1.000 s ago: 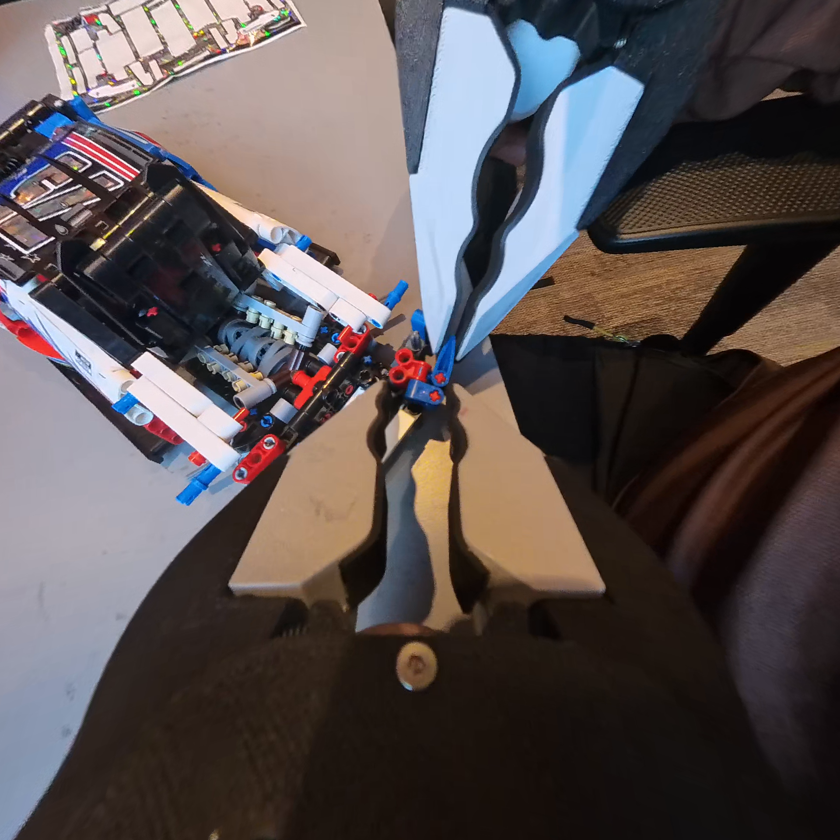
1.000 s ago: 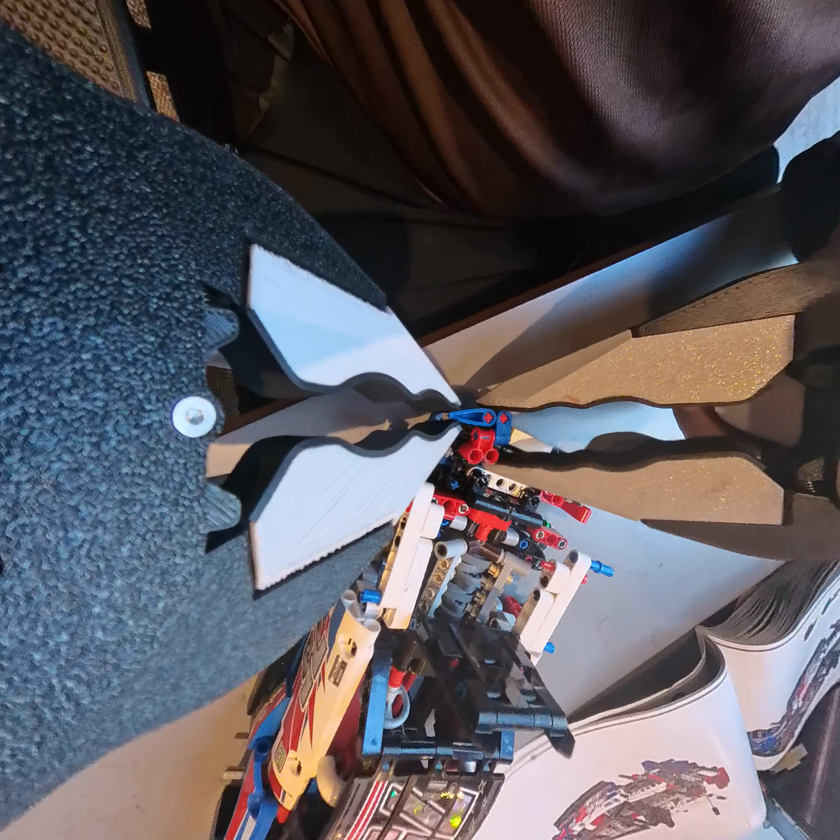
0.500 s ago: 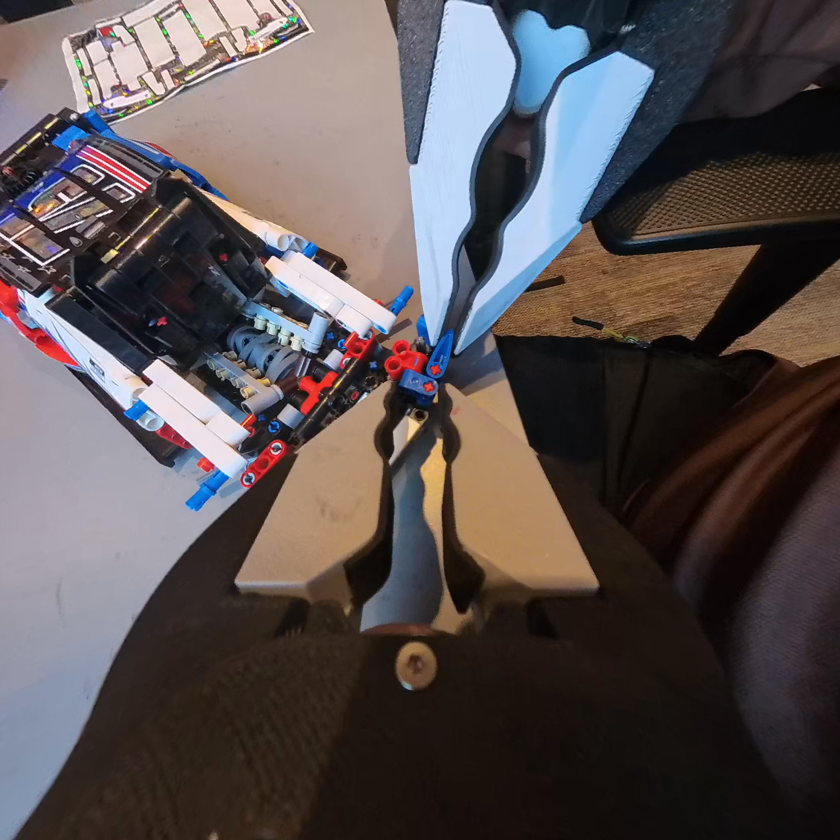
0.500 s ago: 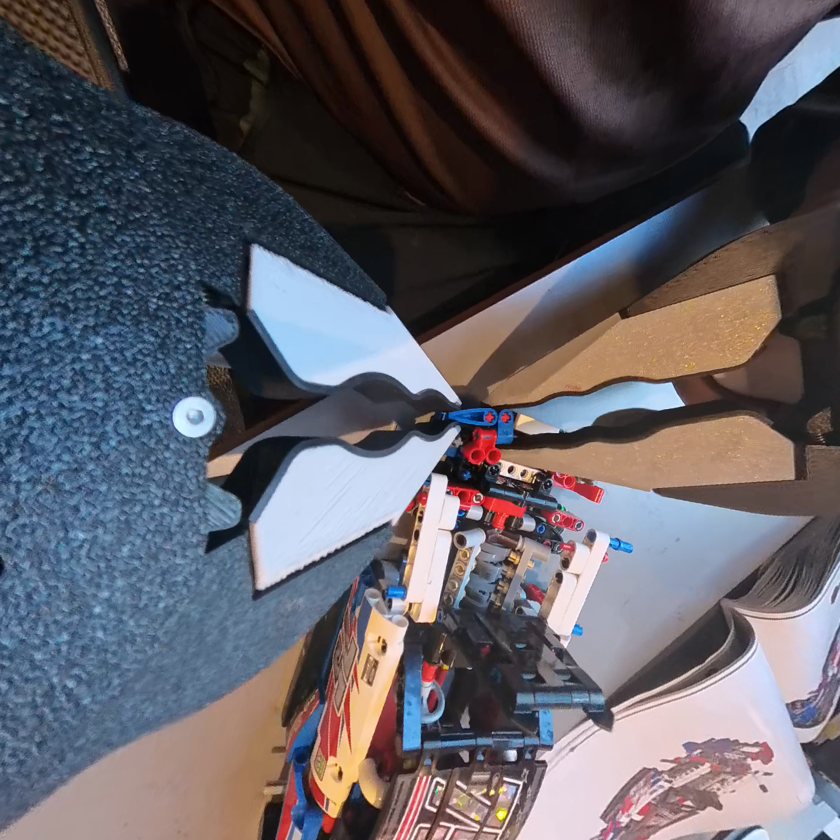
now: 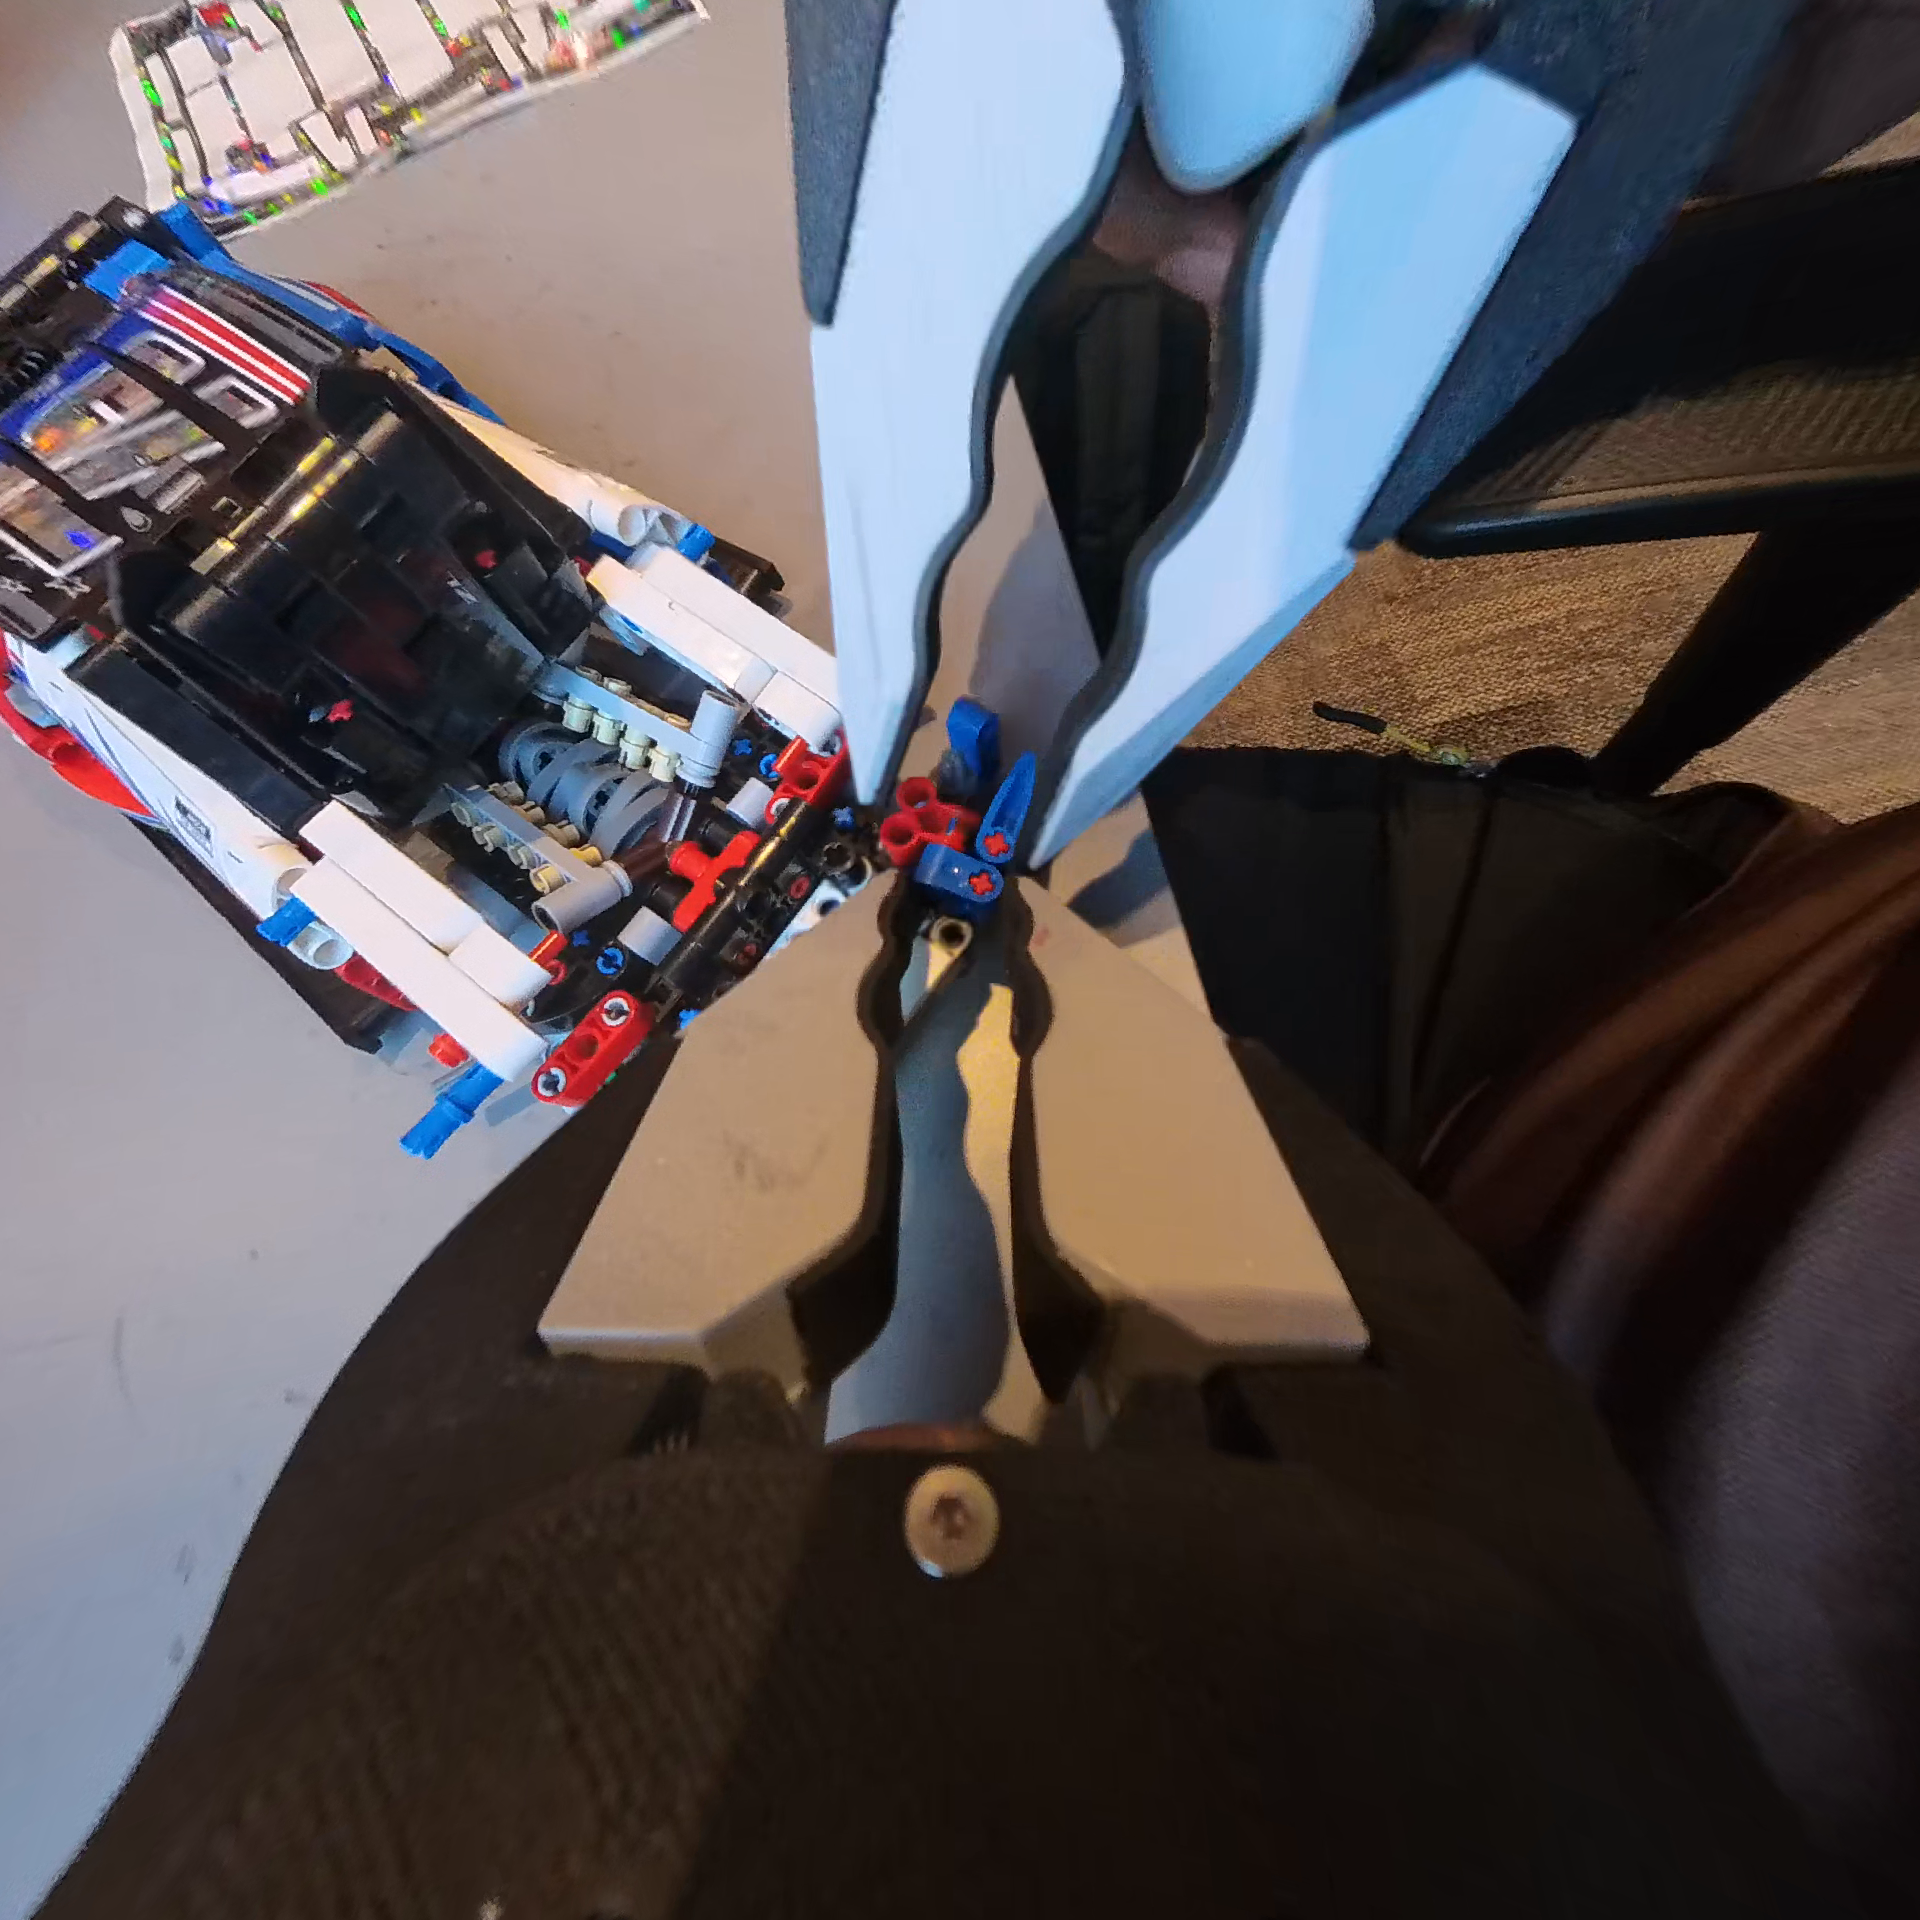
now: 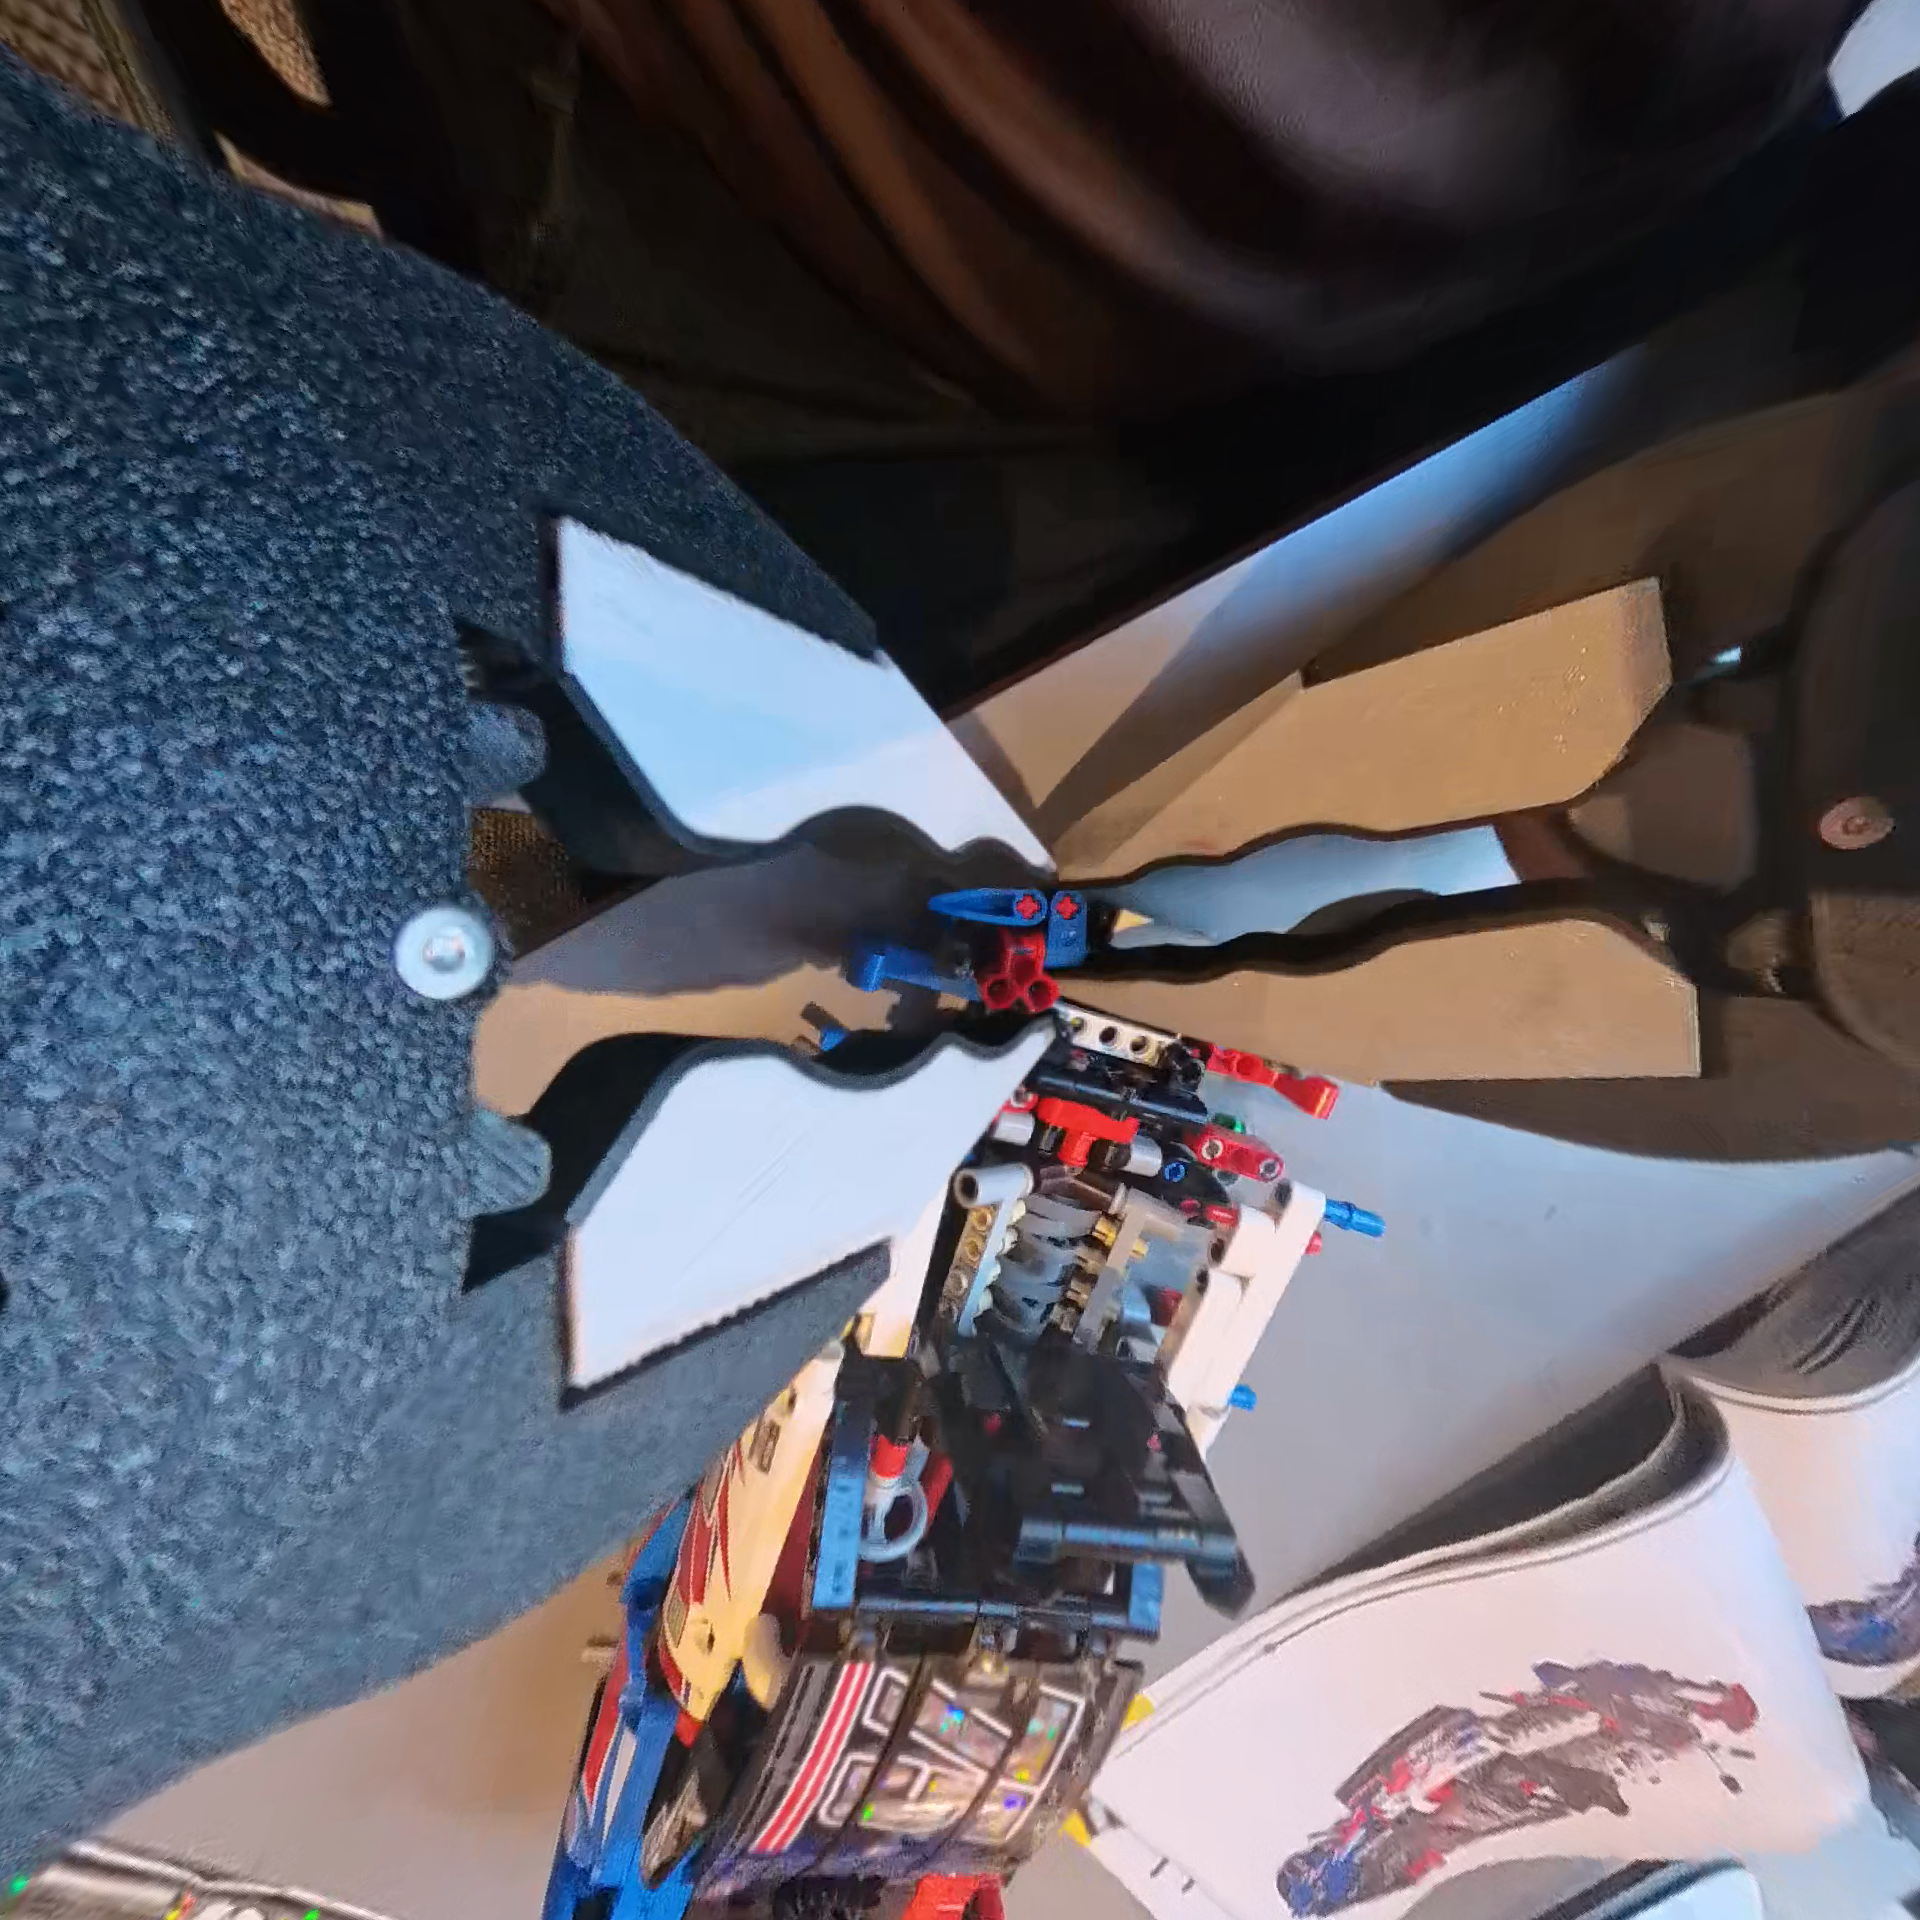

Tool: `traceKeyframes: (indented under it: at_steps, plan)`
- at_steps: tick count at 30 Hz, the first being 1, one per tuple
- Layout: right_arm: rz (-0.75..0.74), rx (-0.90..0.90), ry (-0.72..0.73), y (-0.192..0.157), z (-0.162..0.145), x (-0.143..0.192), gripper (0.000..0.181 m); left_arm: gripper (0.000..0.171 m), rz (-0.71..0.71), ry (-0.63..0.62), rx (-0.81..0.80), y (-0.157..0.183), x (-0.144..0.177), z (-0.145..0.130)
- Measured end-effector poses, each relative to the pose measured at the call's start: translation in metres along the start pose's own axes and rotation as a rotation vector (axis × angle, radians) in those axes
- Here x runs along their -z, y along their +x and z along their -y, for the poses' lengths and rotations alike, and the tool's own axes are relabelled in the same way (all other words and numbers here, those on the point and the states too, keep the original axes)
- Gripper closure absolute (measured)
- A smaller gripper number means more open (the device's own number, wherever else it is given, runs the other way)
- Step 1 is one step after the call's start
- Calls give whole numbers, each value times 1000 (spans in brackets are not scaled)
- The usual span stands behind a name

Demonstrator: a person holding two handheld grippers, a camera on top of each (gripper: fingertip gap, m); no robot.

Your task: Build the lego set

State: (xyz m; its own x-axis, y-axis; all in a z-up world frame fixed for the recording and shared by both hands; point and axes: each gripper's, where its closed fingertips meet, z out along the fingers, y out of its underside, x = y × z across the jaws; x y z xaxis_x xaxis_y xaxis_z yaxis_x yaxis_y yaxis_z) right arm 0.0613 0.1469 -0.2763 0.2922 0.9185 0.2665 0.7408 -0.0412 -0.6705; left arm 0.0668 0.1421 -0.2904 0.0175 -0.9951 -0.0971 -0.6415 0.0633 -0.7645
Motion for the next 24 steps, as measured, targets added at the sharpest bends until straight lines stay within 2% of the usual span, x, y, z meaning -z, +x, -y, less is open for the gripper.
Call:
traceKeyframes:
  at_steps: [7, 14, 24]
  plan:
    - [58, -25, -44, -1, -11, -6, 157, 158, -9, 0, 8, 0, -1, -1]
    - [61, 38, -23, -2, -3, -2, 157, 158, -26, 1, 21, 0, -1, -1]
    - [153, -56, -21, -5, 0, 0, 175, 158, -26, -7, 13, 0, -1, -1]
